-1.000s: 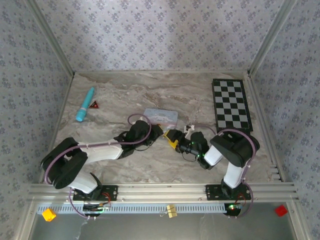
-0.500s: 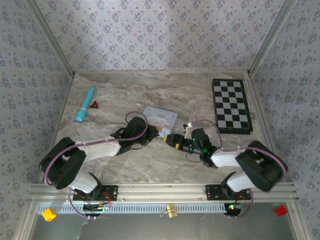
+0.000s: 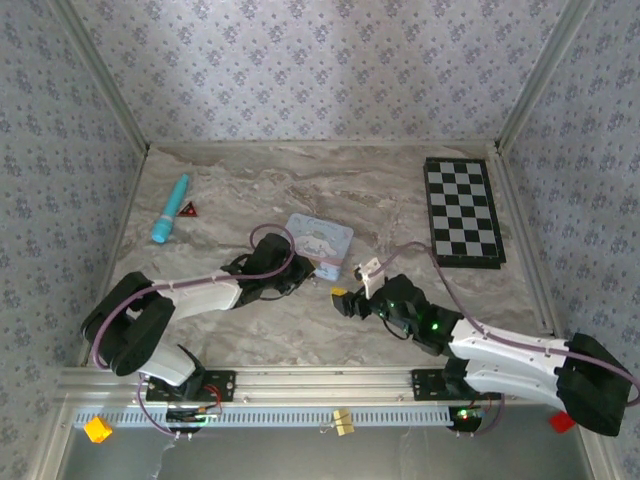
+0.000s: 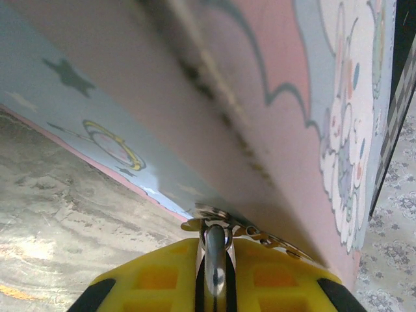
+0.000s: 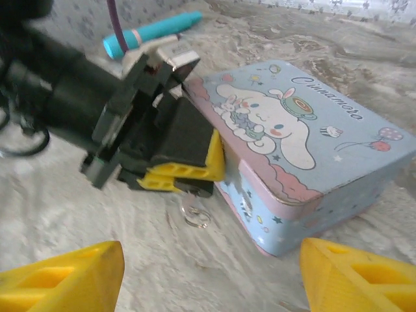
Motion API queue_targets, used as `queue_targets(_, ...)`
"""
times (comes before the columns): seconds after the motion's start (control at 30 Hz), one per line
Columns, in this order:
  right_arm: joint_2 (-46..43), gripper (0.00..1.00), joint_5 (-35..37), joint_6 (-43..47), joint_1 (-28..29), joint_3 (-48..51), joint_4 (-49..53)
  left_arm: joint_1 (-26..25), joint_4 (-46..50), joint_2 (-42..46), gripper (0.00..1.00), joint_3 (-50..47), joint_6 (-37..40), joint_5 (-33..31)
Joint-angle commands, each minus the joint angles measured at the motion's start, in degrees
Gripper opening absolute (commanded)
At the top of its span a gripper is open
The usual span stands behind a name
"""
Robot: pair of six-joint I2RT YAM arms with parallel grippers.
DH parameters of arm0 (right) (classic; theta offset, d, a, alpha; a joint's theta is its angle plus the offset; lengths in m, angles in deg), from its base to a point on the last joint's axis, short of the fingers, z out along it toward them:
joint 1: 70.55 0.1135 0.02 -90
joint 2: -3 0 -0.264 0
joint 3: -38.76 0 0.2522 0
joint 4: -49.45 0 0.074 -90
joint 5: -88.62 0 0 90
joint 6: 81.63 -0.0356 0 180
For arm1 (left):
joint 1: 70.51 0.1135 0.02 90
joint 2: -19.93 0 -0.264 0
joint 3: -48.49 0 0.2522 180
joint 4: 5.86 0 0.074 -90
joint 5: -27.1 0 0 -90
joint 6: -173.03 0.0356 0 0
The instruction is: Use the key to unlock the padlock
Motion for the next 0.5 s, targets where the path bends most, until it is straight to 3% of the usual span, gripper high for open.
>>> queue_targets(0.0,2.56,0.72,8.65,16.21,4.91,1.74,-4.73,0.11,0.95,0.0,0.0,2.6,1.24,1.29)
queue_targets(0.27,14.95,0.69,14.04,25.91,10.64,0.39,-17.07,-1.19,1.28,-0.27,0.0,2.86,1.24,1.69)
queue_targets(0.47,24.55,0.63,18.23,27.93,10.97,-1.37,-24.6,-3.02,0.77,-0.46,0.0,2.71,1.34,1.43)
